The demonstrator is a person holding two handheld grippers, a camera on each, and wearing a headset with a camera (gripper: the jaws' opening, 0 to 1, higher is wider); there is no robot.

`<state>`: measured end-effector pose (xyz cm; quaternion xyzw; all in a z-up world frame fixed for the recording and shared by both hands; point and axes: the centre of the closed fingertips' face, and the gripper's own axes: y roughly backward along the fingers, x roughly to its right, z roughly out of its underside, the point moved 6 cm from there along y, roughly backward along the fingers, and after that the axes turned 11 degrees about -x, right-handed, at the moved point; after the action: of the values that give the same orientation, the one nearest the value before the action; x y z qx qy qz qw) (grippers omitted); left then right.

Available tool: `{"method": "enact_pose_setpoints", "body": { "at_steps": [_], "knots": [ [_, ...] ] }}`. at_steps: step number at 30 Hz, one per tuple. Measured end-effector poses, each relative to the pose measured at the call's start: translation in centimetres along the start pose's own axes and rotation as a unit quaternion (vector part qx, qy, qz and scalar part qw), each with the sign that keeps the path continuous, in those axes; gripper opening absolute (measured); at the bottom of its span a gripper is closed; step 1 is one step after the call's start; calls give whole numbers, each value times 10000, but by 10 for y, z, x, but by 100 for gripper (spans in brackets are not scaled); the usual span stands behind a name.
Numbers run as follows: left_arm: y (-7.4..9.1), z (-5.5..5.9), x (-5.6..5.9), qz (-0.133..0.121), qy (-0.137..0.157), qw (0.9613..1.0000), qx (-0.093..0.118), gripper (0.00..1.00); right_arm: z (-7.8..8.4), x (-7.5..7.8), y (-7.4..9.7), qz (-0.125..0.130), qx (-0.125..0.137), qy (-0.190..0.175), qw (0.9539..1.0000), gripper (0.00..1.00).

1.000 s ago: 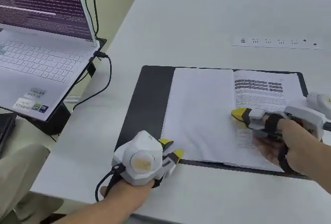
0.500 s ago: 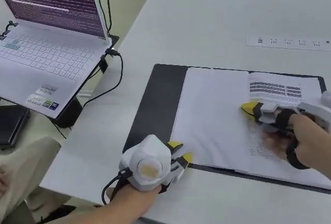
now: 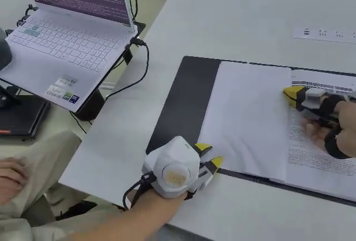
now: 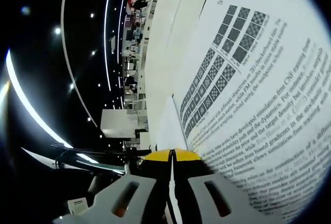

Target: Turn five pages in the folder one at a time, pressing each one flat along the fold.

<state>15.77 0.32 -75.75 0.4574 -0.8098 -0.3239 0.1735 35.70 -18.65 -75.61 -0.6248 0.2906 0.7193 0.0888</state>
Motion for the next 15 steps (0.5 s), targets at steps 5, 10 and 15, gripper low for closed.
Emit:
{"method": "enact_pose_setpoints", "body": {
  "at_steps": [5,10,15],
  "knots": [
    [0,-1,1,-7,21,10000,-1,17,-11,-3,-8,-35,92,-111,9999,0],
    [0,-1,1,-21,39,10000,15,17,-26,-9,-21,61,104,67,9999,0],
    [-1,-1,1,-18,28,10000,23,17,-41,-12,-28,38,505,-136,9986,0]
  ]
}}
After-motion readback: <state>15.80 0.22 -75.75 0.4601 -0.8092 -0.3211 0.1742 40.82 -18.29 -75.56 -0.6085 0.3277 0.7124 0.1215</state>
